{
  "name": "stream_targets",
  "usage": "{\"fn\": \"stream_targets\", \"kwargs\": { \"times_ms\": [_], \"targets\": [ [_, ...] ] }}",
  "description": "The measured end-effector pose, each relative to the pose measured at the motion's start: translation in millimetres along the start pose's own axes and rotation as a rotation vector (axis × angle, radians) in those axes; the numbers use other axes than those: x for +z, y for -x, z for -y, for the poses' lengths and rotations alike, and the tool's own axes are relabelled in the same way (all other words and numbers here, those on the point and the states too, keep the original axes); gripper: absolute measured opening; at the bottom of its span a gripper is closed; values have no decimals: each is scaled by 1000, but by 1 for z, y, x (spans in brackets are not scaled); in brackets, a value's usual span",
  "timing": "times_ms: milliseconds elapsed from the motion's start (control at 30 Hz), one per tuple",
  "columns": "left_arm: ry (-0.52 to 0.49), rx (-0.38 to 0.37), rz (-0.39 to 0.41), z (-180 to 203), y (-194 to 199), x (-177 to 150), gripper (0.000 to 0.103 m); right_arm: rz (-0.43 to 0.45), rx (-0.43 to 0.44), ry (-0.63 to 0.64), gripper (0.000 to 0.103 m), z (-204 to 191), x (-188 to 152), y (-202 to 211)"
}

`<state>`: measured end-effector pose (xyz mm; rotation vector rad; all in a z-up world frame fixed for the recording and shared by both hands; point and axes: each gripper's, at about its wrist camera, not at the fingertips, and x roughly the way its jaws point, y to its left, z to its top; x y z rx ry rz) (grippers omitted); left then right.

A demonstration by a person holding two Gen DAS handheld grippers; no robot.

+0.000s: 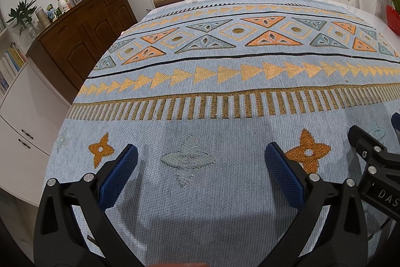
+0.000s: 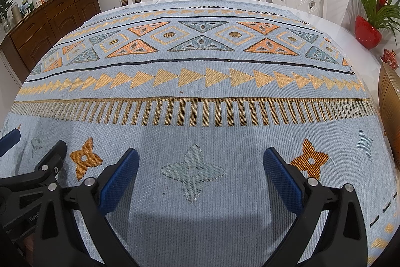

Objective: Organize fruits

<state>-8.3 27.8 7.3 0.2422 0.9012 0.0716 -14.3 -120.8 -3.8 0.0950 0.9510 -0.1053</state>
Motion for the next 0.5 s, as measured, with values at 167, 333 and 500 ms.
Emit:
{"fn": "stream_targets", "kwargs": {
  "times_ms": [167,333,500],
  "targets": [
    [-6,2,6,1,0,-1,100,0,0,0,98,0,0,0],
    [-10,8,2,2,0,-1,100,0,0,0,98,0,0,0],
    [-5,3,0,1,0,-1,100,0,0,0,98,0,0,0]
  ]
}}
